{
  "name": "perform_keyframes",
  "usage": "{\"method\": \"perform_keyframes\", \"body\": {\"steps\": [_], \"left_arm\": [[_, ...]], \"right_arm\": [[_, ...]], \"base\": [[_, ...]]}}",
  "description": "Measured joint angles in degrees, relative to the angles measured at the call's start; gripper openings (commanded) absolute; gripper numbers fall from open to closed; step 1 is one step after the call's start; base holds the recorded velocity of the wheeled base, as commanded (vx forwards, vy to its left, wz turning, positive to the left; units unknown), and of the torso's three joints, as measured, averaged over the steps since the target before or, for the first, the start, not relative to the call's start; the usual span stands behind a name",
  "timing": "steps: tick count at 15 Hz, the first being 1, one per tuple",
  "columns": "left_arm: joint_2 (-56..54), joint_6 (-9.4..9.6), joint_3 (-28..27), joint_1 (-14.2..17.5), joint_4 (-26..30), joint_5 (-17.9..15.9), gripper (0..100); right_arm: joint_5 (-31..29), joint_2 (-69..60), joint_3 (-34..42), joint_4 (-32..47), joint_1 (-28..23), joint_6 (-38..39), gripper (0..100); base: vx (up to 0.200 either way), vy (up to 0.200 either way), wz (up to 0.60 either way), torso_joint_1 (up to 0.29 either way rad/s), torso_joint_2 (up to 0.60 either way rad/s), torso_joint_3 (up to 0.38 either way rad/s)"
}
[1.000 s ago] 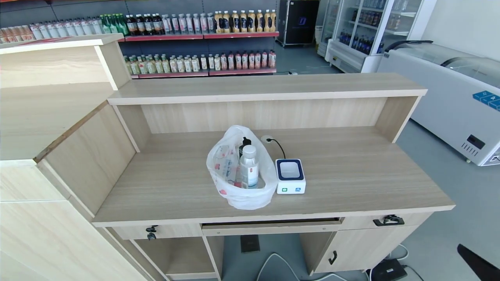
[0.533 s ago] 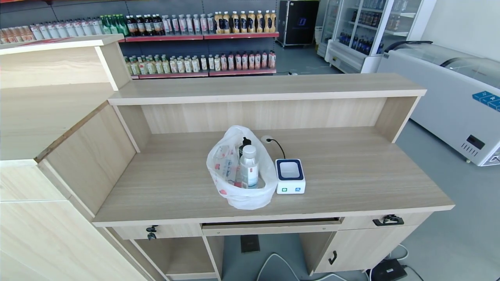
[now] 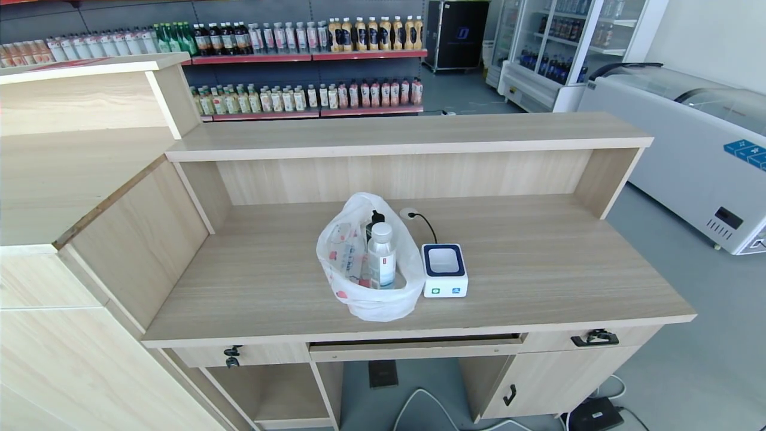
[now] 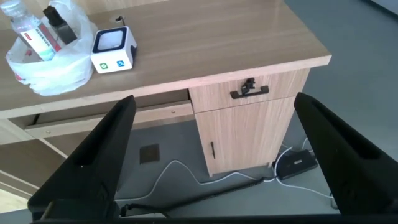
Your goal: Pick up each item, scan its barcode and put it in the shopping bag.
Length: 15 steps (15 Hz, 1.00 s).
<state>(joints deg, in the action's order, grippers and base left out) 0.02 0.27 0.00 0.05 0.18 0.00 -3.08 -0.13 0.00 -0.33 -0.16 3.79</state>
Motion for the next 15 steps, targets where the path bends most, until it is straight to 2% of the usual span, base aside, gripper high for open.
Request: {"method": "perform_keyframes", "body": {"steps": [15], "left_arm": [[0.0, -0.02, 0.0, 0.0, 0.0, 0.0, 100]], "right_arm": [[0.0, -0.1, 0.0, 0.0, 0.0, -0.1, 100]], "base": [[0.000, 0.000, 0.00, 0.000, 0.00, 0.000]]}}
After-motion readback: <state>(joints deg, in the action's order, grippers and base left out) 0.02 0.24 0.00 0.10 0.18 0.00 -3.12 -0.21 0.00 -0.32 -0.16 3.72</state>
